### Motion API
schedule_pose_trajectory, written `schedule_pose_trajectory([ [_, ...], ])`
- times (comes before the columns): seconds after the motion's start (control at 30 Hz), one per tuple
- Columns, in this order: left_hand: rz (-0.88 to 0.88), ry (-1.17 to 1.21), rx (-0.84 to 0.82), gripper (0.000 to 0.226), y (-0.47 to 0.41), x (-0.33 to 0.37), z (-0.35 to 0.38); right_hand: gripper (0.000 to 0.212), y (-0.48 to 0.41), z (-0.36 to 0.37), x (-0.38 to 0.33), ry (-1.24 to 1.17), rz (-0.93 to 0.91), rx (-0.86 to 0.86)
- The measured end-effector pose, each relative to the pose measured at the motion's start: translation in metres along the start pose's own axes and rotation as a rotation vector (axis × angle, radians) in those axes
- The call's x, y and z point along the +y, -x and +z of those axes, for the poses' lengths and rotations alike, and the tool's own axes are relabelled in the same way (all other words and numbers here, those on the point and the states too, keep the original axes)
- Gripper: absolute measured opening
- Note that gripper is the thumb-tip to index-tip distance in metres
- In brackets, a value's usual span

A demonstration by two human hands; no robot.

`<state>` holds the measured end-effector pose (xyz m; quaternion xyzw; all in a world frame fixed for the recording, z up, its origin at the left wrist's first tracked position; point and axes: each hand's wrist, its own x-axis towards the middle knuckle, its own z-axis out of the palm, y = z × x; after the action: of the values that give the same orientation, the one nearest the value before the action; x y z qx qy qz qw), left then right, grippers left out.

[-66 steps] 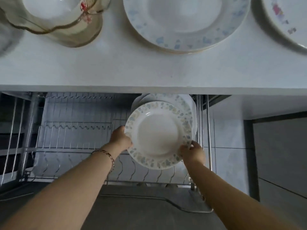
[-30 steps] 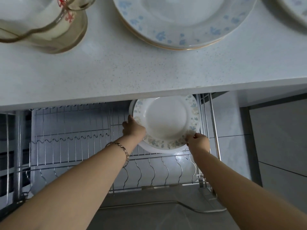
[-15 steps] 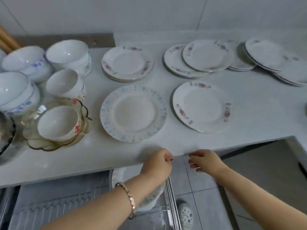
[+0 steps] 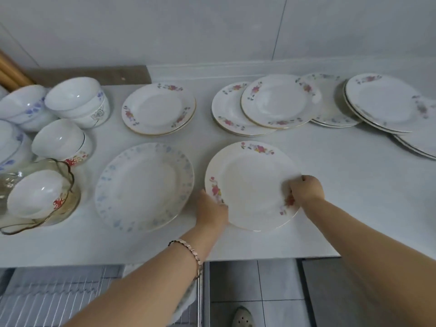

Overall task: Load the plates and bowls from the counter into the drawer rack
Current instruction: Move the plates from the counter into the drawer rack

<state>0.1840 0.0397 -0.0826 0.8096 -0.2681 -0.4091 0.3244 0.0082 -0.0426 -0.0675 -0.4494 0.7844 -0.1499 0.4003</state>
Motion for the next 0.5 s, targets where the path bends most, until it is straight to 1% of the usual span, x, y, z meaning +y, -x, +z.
schedule_pose_trajectory([
  [0.03,-0.014,-0.019,-0.004,0.029,-0.003,-0.001,0.000,0.016,-0.004,0.000,0.001,-0.040,0.012,-0.005],
  [0.07,-0.015,-0.040,-0.019,0.026,-0.006,0.000,-0.001,0.013,-0.007,0.000,0.003,-0.069,0.010,-0.003],
  [0.13,-0.018,-0.045,-0.052,0.035,-0.010,-0.001,-0.003,0.019,-0.008,-0.002,0.008,-0.119,-0.009,0.000],
  [0.23,-0.045,-0.056,-0.065,0.043,-0.004,-0.002,-0.010,0.015,0.004,-0.006,0.023,-0.154,-0.047,0.000],
  [0.33,-0.060,-0.028,-0.098,0.043,0.016,-0.010,-0.024,0.022,0.029,-0.012,0.039,-0.146,-0.110,0.010],
  [0.4,-0.072,-0.002,-0.122,0.041,0.035,-0.018,-0.041,0.021,0.053,-0.018,0.045,-0.119,-0.166,-0.001],
  [0.5,-0.144,0.042,-0.233,0.047,0.065,-0.041,-0.076,0.016,0.097,-0.018,0.052,-0.056,-0.233,-0.055],
])
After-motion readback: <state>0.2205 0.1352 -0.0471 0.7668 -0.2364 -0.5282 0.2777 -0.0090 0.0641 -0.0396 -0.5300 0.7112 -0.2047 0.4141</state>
